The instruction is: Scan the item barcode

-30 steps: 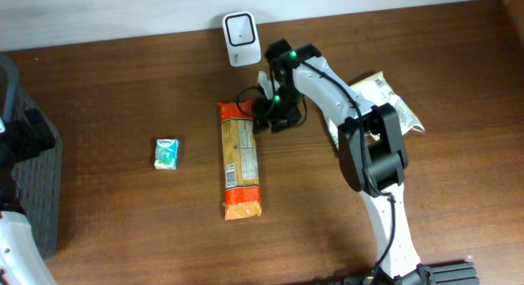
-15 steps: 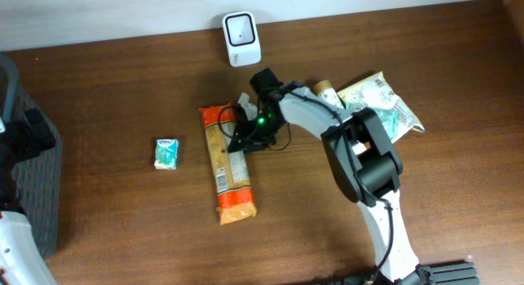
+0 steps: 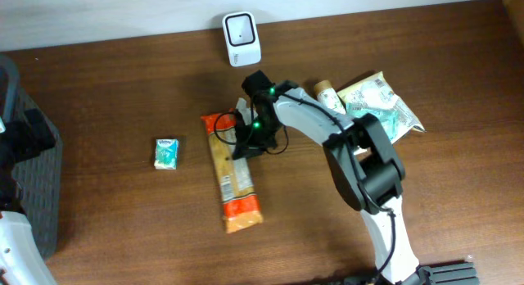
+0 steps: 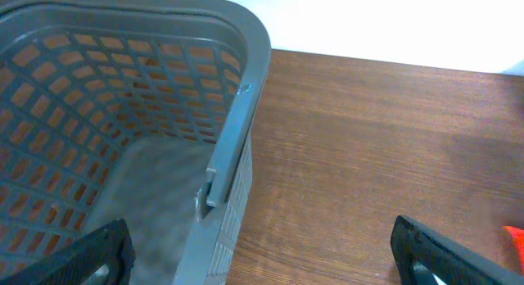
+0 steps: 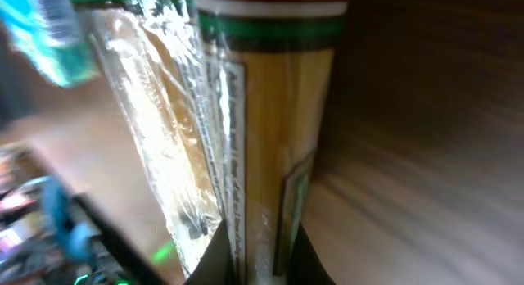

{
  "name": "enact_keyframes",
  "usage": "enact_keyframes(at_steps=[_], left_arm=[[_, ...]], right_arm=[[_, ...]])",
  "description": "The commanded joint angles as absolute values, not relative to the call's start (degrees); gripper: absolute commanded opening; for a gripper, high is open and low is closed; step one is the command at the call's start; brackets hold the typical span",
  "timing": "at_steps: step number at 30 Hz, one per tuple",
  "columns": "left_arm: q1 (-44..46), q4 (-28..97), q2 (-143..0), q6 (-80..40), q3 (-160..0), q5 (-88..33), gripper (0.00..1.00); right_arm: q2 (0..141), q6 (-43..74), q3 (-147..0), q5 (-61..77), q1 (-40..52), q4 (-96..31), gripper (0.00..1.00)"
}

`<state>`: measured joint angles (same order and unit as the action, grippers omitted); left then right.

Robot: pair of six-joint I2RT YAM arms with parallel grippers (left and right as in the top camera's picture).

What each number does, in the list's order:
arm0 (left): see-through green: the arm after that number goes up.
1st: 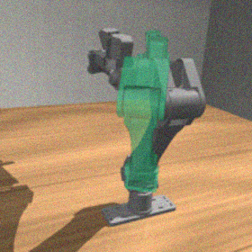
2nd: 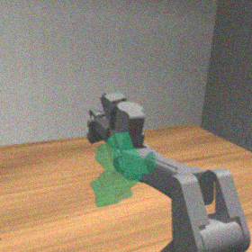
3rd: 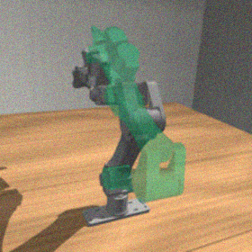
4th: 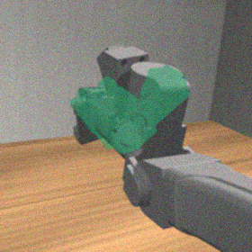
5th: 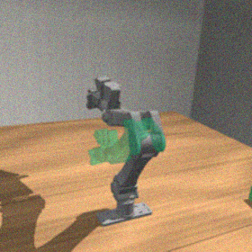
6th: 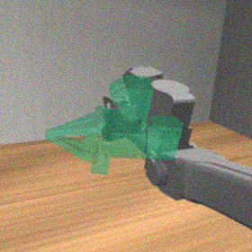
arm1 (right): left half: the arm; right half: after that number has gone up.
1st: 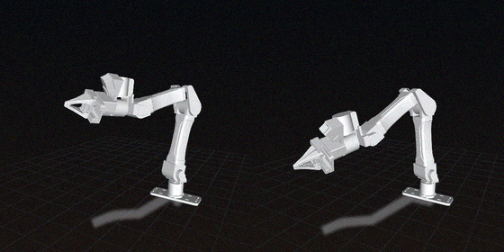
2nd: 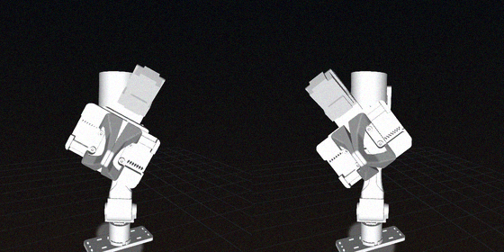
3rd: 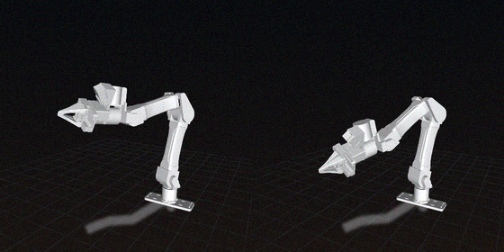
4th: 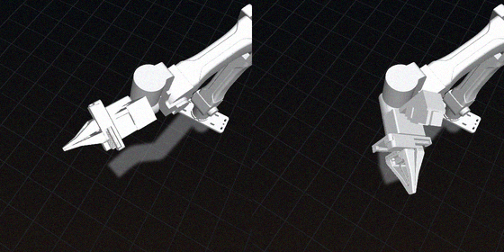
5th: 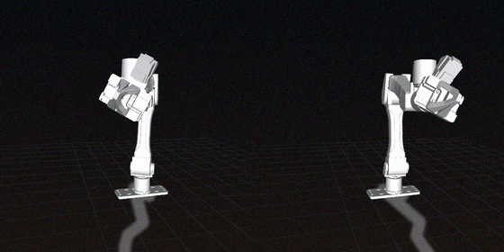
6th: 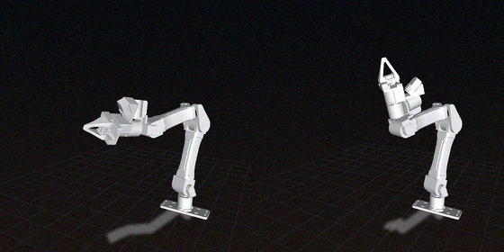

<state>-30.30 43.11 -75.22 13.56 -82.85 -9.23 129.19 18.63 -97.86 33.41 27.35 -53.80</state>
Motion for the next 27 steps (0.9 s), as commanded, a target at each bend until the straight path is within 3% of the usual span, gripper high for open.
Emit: enact_keyframes(at_steps=[1, 5, 12, 13, 16, 18, 27], left_arm=[[-30.55, 43.00, -74.89, 14.24, -83.53, -9.41, 0.99], [-30.55, 43.00, -74.89, 14.24, -83.53, -9.41, 0.99], [-30.55, 43.03, -74.89, 14.24, -83.53, -9.41, 0.99], [-30.55, 43.03, -74.89, 14.24, -83.53, -9.43, 0.99], [-30.55, 43.03, -74.89, 14.24, -83.53, -9.41, 0.99], [-30.55, 43.03, -74.89, 14.24, -83.53, -9.41, 0.99], [-30.55, 43.03, -74.89, 14.24, -83.53, -9.41, 0.99]], right_arm=[[123.00, 16.73, -105.21, 7.44, 29.26, -63.55, 0.04], [122.96, 16.73, -109.95, -5.65, 32.34, -73.97, 0.04], [128.16, 14.59, -109.93, 0.75, 34.54, -72.31, 0.05], [128.73, 14.04, -109.93, 2.07, 34.85, -71.88, 0.08], [130.61, 13.72, -109.93, 3.25, 35.64, -71.33, 0.44], [130.80, 13.04, -109.89, 3.31, 35.55, -71.18, 0.55], [131.00, 7.68, -107.24, 6.28, 33.10, -68.20, 0.56]])
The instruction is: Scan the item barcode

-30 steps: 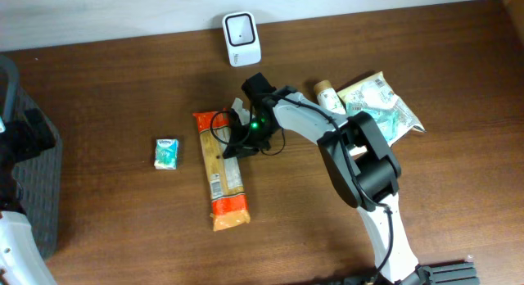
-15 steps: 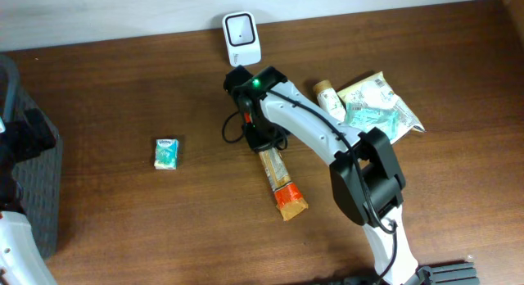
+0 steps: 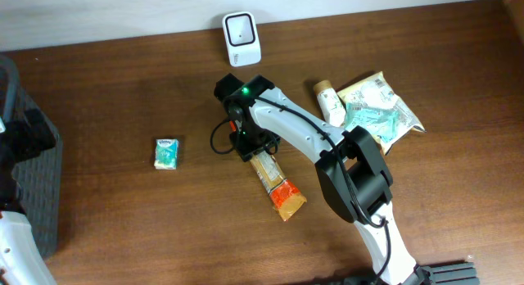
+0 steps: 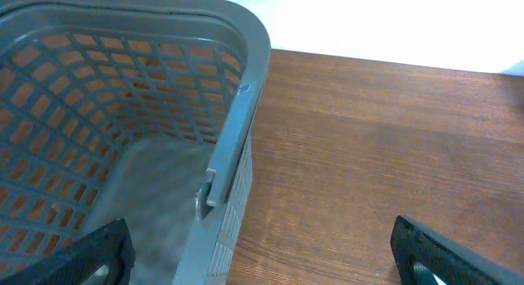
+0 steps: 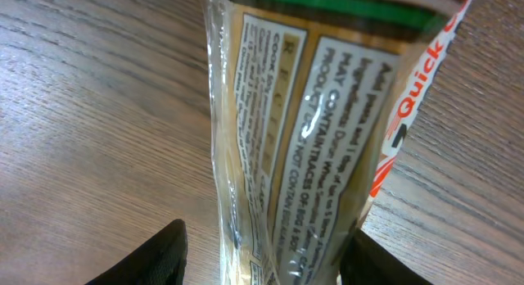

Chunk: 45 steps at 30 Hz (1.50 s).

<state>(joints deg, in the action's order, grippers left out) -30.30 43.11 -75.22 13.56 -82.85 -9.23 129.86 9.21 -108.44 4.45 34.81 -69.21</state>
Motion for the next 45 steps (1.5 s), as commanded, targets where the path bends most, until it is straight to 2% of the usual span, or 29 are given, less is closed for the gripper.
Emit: enact_keyframes(at_steps=[1, 5, 9, 15, 23, 30, 33, 39, 41, 42, 45], left_arm=[[-30.55, 43.03, -74.89, 14.24, -83.53, -9.41, 0.99], [-30.55, 43.03, -74.89, 14.26, -83.53, -9.41, 0.99], [-30.55, 43.03, -74.89, 14.24, -83.53, -9.41, 0.99], [-30.55, 43.03, -74.89, 14.24, -83.53, -9.41, 0.99], [-30.55, 43.03, -74.89, 14.24, -83.53, -9.41, 0.99], [-30.55, 43.03, -74.89, 14.24, -83.53, -9.41, 0.99], [-30.55, 43.03, -74.89, 14.24, -83.53, -9.41, 0.99], [-30.55, 43.09, -74.89, 14.24, -83.53, -9.41, 0.99], [-30.55, 43.20, -74.89, 14.24, -83.53, -9.41, 0.99], [-30.55, 43.20, -74.89, 14.24, -83.53, -9.41, 0.99], [-30.55, 43.22, -74.89, 14.24, -83.53, -9.41, 0.99]], right_arm=[[131.00, 7.66, -107.24, 6.46, 31.83, -68.23, 0.56], [131.00, 2.76, -107.24, 11.92, 26.00, -67.85, 0.60], [131.33, -5.87, -104.71, 23.14, 22.74, -64.47, 0.63], [132.38, -6.85, -99.72, 23.38, 21.52, -62.11, 0.63], [132.49, -6.98, -98.94, 23.99, 14.68, -62.22, 0.63], [132.51, -9.15, -90.45, 31.46, 15.03, -57.82, 0.62], [132.51, -8.97, -90.43, 34.28, 15.03, -57.98, 0.45], [132.51, -6.31, -90.41, 38.57, 19.35, -55.07, 0.43], [132.51, -5.48, -90.41, 38.87, 20.97, -53.80, 0.11], [132.51, -5.48, -90.43, 39.38, 21.69, -53.25, 0.04], [132.42, -5.50, -91.57, 41.65, 22.41, -53.12, 0.04]])
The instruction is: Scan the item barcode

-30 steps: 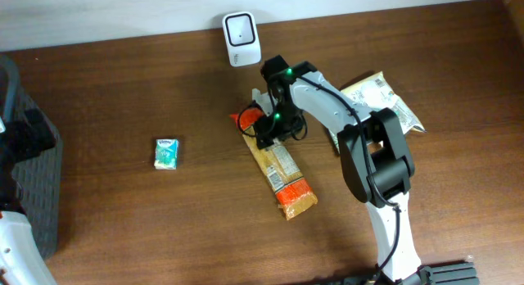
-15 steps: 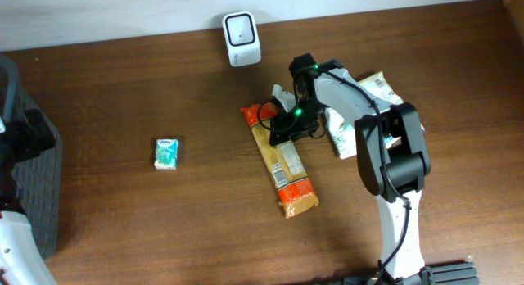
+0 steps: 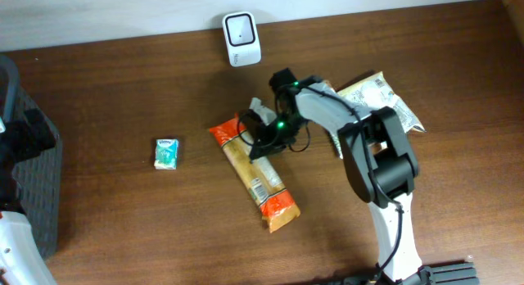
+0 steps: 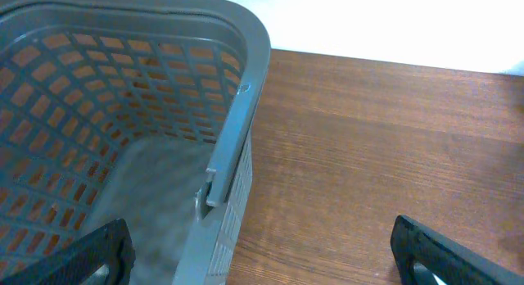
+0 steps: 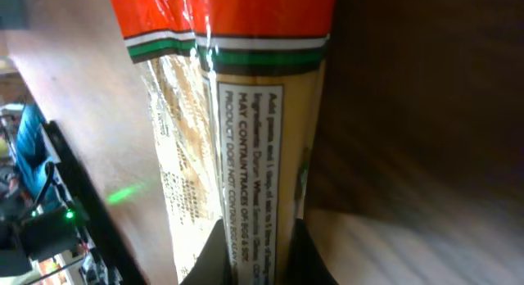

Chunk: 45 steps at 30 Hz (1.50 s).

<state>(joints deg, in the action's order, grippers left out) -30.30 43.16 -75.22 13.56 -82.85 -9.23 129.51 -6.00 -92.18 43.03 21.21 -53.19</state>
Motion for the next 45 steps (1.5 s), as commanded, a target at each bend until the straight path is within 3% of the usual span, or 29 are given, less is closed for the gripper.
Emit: enact_keyframes(at_steps=[1, 6, 12, 20, 31, 35, 37, 41, 45], left_arm=[[-30.55, 43.20, -74.89, 14.24, -83.53, -9.41, 0.99], [-30.55, 43.22, -74.89, 14.24, -83.53, -9.41, 0.99], [-30.55, 43.22, -74.89, 14.26, -83.53, -9.41, 0.99], [-30.55, 43.22, -74.89, 14.24, -83.53, -9.41, 0.99], [-30.55, 43.24, -74.89, 14.24, -83.53, -9.41, 0.99], [-30.55, 43.24, -74.89, 14.24, -83.53, -9.41, 0.99], [-30.55, 43.24, -74.89, 14.24, -83.53, -9.41, 0.99], [-30.55, 43.27, -74.89, 14.24, -83.53, -9.41, 0.99], [-30.55, 43.44, -74.89, 14.24, -83.53, -9.41, 0.99]], right_arm=[[132.29, -5.32, -92.14, 43.20, 22.13, -53.34, 0.04], [126.85, -5.10, -99.92, 58.30, 18.55, -58.46, 0.04], [115.87, -0.60, -105.30, 64.58, 13.56, -57.25, 0.04], [104.38, 7.86, -105.47, 67.72, 6.07, -49.78, 0.04], [100.14, 24.75, -105.47, 68.51, 5.45, -29.47, 0.04], [100.09, 21.50, -105.47, 53.80, 7.73, -27.64, 0.04], [100.09, 13.93, -105.45, 37.34, 11.51, -28.86, 0.04], [101.60, -7.57, -105.45, 7.14, 21.12, -28.38, 0.04], [106.56, -31.86, -105.45, -11.35, 29.02, -19.49, 0.04]])
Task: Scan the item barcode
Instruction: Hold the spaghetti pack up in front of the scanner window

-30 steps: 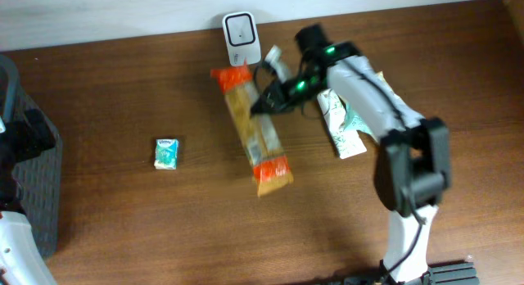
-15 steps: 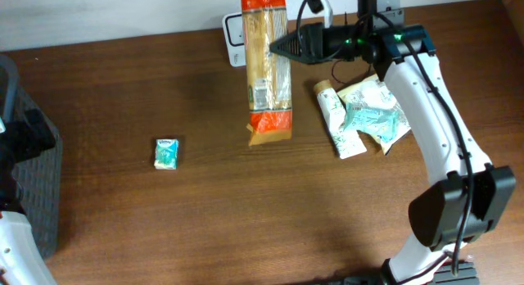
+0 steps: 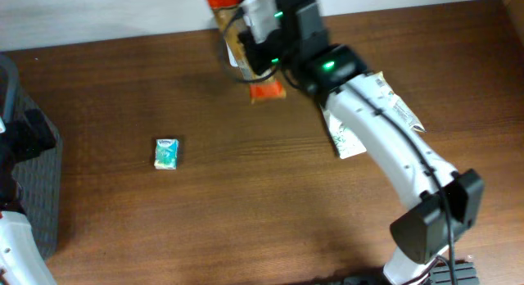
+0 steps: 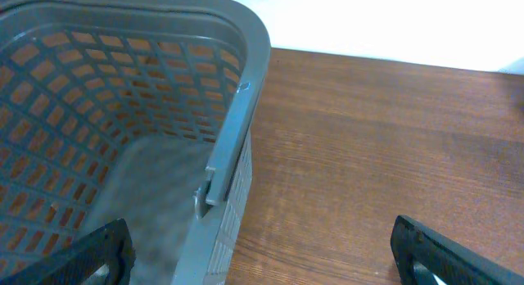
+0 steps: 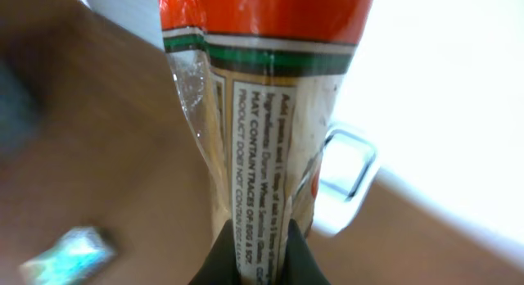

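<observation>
My right gripper [image 5: 258, 240] is shut on a long spaghetti packet [image 5: 262, 121] with orange ends and a printed label, holding it off the table. Behind the packet the white barcode scanner [image 5: 348, 166] stands by the back wall. In the overhead view the packet [image 3: 246, 47] hangs high at the back edge and covers most of the scanner. My left gripper [image 4: 262, 269] stays open at the far left, beside the basket, with nothing between its fingers.
A grey mesh basket [image 4: 237, 121] stands at the left table edge. A small teal tissue pack [image 3: 166, 152] lies left of centre. A pale green bag [image 3: 391, 105] and another pale pack [image 3: 344, 142] lie on the right, partly under my right arm.
The spaghetti packet was lying slantwise on the table with my right gripper shut on it. Now it is raised in that gripper in front of the scanner at the back. The left arm has not moved.
The packet first lay lengthwise mid-table with my right gripper shut on its side. Then the gripper was open over it and the packet lay turned diagonally. Later the gripper was shut on it again on the table, and now the packet is held up at the scanner.
</observation>
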{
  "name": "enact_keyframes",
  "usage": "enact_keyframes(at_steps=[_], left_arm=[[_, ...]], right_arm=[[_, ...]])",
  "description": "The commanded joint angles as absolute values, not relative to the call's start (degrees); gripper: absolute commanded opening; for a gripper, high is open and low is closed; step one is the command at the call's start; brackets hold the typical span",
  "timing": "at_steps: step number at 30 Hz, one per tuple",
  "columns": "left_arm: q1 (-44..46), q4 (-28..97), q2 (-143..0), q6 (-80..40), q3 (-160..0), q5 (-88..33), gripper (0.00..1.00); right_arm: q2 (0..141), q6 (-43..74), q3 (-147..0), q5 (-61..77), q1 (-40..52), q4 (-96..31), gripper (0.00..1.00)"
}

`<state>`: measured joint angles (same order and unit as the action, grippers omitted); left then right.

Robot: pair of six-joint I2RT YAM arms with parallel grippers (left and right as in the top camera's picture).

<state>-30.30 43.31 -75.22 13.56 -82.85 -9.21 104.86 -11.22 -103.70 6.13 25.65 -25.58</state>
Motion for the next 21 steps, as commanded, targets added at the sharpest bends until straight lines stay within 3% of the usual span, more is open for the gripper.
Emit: enact_keyframes(at_steps=[1, 12, 21], left_arm=[[-30.55, 43.44, -74.89, 14.24, -83.53, -9.41, 0.99], [-30.55, 44.73, -74.89, 14.24, -83.53, -9.41, 0.99], [-30.55, 45.17, -74.89, 14.24, -83.53, -9.41, 0.99]], right_arm=[[108.38, -36.91, -105.45, -14.59, 30.09, -16.08, 0.04], [126.93, -69.10, -105.45, -21.04, 31.05, 29.17, 0.04], [135.76, -71.94, -105.45, -11.38, 30.35, 41.41, 0.04]])
